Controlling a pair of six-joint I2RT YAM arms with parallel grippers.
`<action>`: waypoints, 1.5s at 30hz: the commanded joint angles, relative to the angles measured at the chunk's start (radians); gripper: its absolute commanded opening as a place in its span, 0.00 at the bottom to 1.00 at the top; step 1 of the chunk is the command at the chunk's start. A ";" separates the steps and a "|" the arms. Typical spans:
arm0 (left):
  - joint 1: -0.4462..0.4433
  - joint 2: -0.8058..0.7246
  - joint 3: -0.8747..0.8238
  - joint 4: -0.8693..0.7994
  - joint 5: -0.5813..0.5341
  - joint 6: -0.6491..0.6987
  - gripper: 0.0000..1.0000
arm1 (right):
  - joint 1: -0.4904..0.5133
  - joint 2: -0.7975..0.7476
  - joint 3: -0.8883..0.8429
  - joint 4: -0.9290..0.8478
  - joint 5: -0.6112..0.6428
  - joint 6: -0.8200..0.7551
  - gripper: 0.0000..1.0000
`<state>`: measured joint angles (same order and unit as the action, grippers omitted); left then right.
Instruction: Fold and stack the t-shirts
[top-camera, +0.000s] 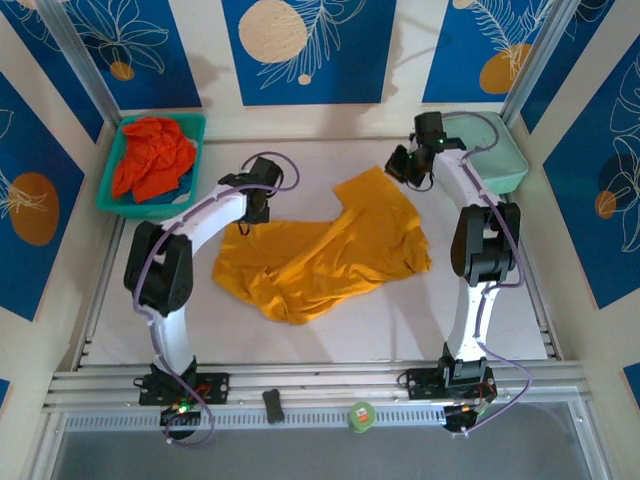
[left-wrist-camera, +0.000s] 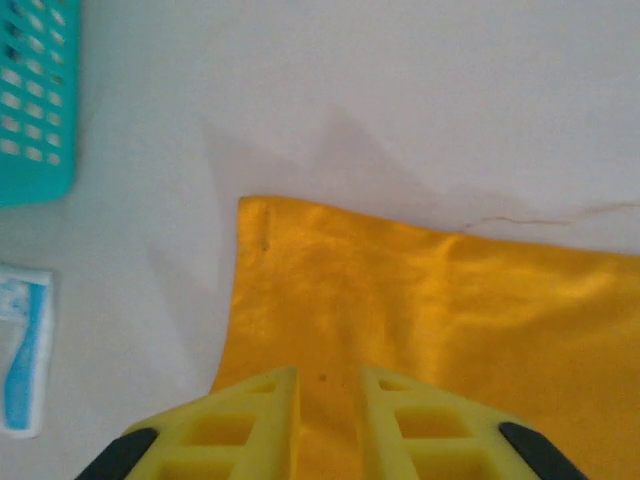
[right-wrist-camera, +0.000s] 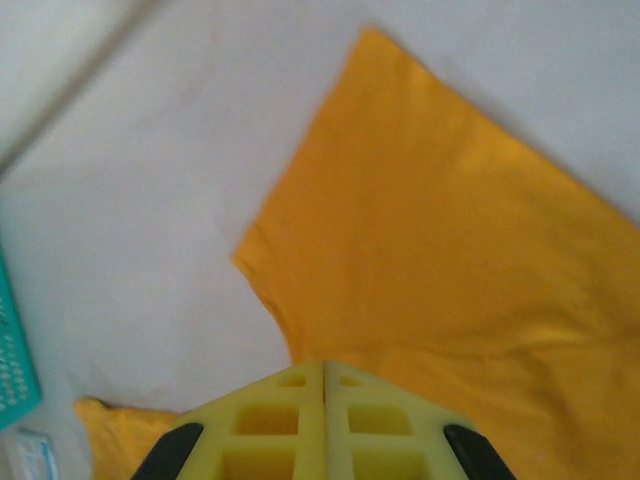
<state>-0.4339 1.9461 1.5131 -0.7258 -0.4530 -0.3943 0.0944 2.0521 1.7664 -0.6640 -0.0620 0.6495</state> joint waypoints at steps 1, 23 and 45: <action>0.028 0.101 0.044 0.007 0.088 0.027 0.19 | 0.009 0.011 -0.087 -0.008 0.031 -0.034 0.00; 0.182 0.597 0.698 -0.295 0.075 0.105 0.17 | -0.009 0.625 0.711 -0.408 0.150 0.054 0.00; 0.163 0.051 0.416 -0.208 0.227 0.027 0.61 | 0.022 -0.191 -0.110 -0.146 0.179 -0.114 0.33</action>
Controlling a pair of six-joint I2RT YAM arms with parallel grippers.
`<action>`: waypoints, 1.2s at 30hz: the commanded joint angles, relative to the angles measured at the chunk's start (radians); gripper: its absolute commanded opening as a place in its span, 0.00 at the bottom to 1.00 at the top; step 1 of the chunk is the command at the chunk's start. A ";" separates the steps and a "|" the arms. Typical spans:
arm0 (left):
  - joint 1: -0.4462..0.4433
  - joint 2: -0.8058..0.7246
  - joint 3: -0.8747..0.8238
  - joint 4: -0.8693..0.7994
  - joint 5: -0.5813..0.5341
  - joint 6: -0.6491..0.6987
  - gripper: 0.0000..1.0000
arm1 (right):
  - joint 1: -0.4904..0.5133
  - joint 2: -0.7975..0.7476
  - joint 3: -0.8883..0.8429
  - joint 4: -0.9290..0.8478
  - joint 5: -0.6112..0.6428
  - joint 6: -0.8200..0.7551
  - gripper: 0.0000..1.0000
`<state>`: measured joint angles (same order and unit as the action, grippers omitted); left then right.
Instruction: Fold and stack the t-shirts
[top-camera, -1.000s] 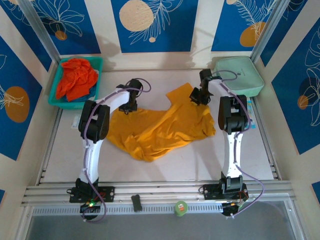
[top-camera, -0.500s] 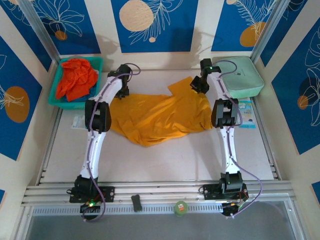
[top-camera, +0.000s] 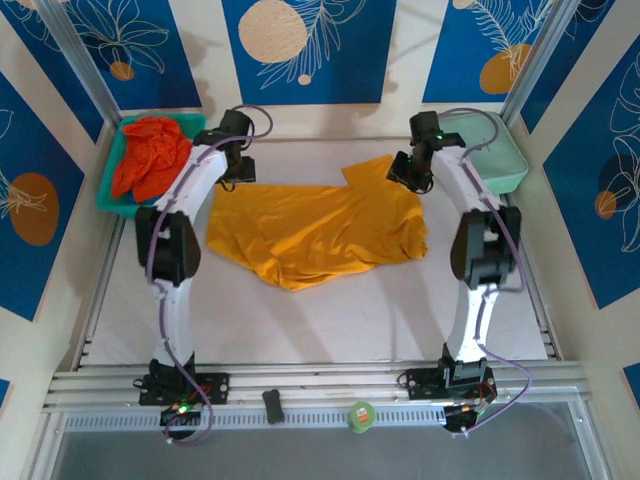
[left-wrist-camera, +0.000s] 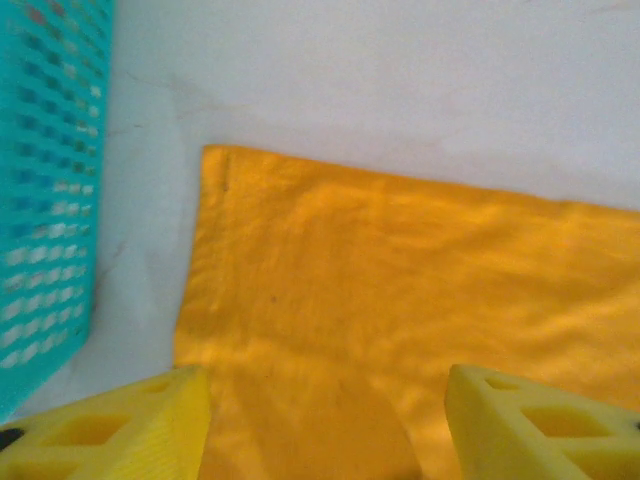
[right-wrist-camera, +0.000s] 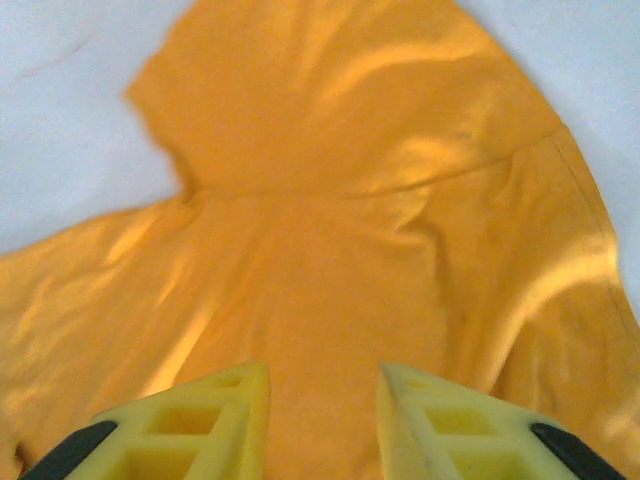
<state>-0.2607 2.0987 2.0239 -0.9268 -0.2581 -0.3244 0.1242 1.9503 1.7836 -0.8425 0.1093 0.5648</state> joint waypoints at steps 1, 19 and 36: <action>-0.014 -0.135 -0.151 0.006 0.053 -0.062 0.60 | -0.007 -0.130 -0.196 0.048 -0.009 -0.031 0.33; -0.123 0.113 -0.197 -0.034 0.102 -0.211 0.57 | 0.001 -0.321 -0.591 0.146 -0.110 -0.043 0.25; -0.157 0.139 -0.243 -0.075 0.044 -0.240 0.40 | -0.019 -0.296 -0.623 0.183 -0.152 -0.053 0.19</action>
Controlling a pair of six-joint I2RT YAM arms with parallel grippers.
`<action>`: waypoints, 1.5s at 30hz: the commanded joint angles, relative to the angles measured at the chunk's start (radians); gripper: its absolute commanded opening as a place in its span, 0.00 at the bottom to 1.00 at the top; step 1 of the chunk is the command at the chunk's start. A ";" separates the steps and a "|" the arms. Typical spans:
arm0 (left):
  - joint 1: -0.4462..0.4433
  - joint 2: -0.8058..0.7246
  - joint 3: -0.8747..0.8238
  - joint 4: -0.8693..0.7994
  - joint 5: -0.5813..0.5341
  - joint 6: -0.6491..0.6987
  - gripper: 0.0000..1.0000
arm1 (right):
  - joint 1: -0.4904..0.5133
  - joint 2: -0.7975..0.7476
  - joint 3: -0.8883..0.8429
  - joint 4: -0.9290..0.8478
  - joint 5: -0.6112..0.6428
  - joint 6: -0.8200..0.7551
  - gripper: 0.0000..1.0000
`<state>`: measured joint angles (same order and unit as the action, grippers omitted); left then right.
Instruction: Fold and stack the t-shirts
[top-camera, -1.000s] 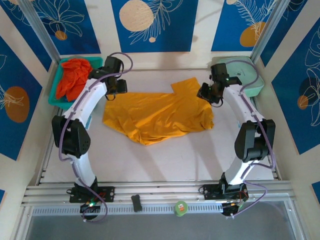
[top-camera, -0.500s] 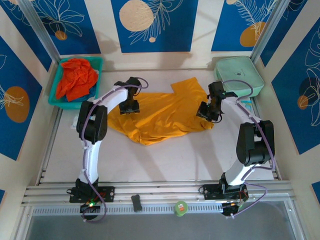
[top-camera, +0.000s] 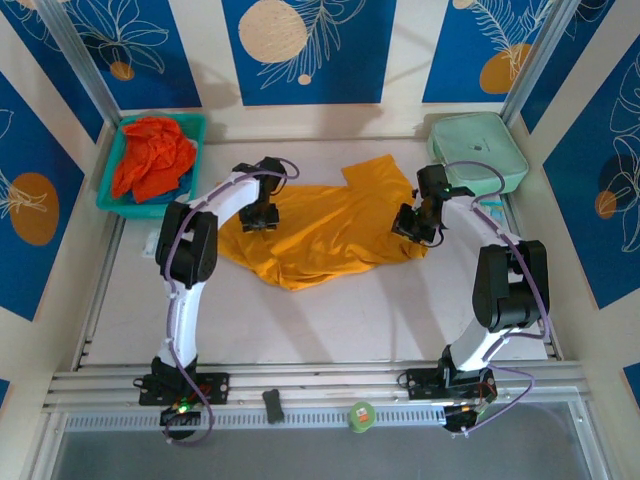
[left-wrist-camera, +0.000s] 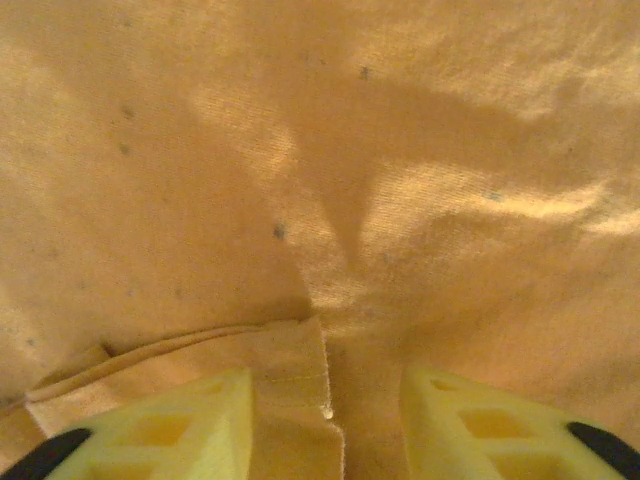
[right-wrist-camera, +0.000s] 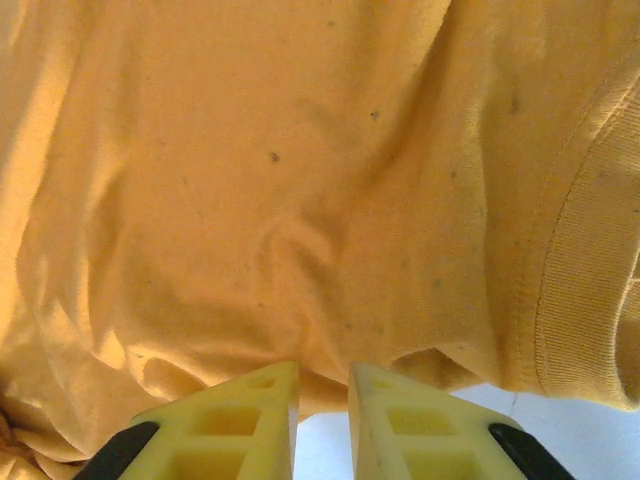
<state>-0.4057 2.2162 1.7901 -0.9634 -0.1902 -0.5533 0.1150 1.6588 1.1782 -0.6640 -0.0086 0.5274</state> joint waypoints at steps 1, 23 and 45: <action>-0.015 0.020 -0.009 -0.039 -0.029 -0.012 0.37 | -0.012 -0.005 -0.020 0.006 -0.036 -0.016 0.19; -0.025 -0.026 -0.049 -0.041 -0.111 -0.023 0.00 | -0.051 -0.041 -0.032 0.004 -0.062 -0.027 0.07; -0.233 -0.858 -0.846 -0.116 -0.249 -0.395 0.00 | -0.046 -0.016 -0.058 0.030 -0.131 -0.042 0.00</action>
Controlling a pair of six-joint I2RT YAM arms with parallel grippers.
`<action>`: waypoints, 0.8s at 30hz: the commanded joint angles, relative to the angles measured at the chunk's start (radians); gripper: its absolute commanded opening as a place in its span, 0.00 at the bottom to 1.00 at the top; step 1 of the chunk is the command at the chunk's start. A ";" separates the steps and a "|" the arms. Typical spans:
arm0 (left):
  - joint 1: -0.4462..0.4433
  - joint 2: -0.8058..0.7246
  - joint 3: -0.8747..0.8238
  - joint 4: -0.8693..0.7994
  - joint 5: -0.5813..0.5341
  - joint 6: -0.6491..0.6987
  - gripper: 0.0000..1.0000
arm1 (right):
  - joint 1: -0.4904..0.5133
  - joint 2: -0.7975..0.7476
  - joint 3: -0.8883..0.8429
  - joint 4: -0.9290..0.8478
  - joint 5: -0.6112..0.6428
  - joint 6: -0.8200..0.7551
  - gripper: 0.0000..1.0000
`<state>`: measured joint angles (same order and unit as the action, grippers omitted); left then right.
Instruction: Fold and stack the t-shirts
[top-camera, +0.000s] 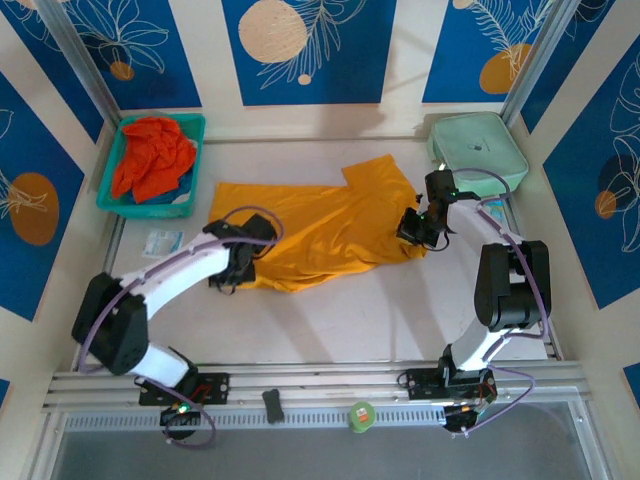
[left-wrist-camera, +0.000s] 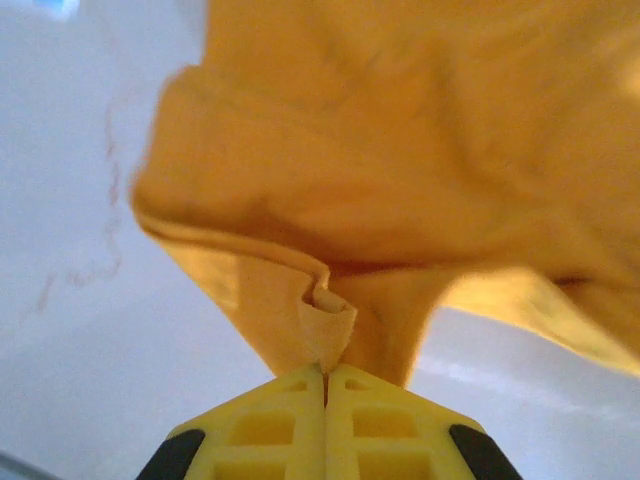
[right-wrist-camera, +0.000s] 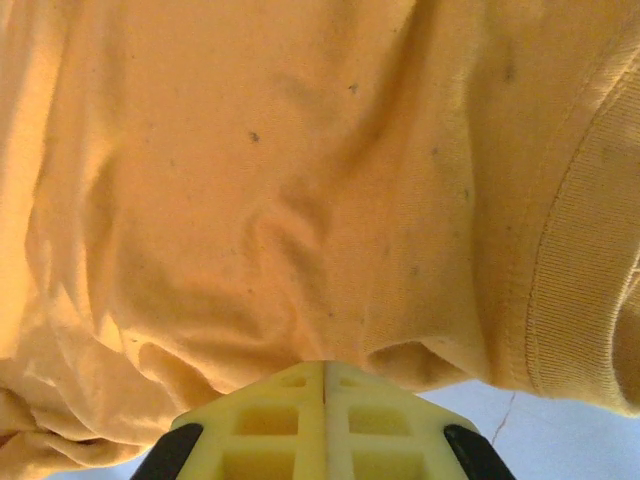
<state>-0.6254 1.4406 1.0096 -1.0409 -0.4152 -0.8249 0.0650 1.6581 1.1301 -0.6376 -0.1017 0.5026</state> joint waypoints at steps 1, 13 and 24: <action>-0.018 -0.123 -0.104 -0.041 -0.020 -0.146 0.00 | 0.007 -0.012 -0.009 0.000 -0.037 -0.018 0.00; -0.088 -0.273 -0.199 -0.093 0.009 -0.254 0.63 | 0.031 -0.018 -0.045 -0.056 0.087 0.025 0.18; -0.095 0.083 0.186 0.022 -0.080 0.024 0.87 | 0.041 0.029 -0.079 -0.054 0.201 0.072 0.46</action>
<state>-0.7223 1.4479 1.1385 -1.0740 -0.4435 -0.9054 0.0990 1.6611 1.0386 -0.6922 0.0776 0.5510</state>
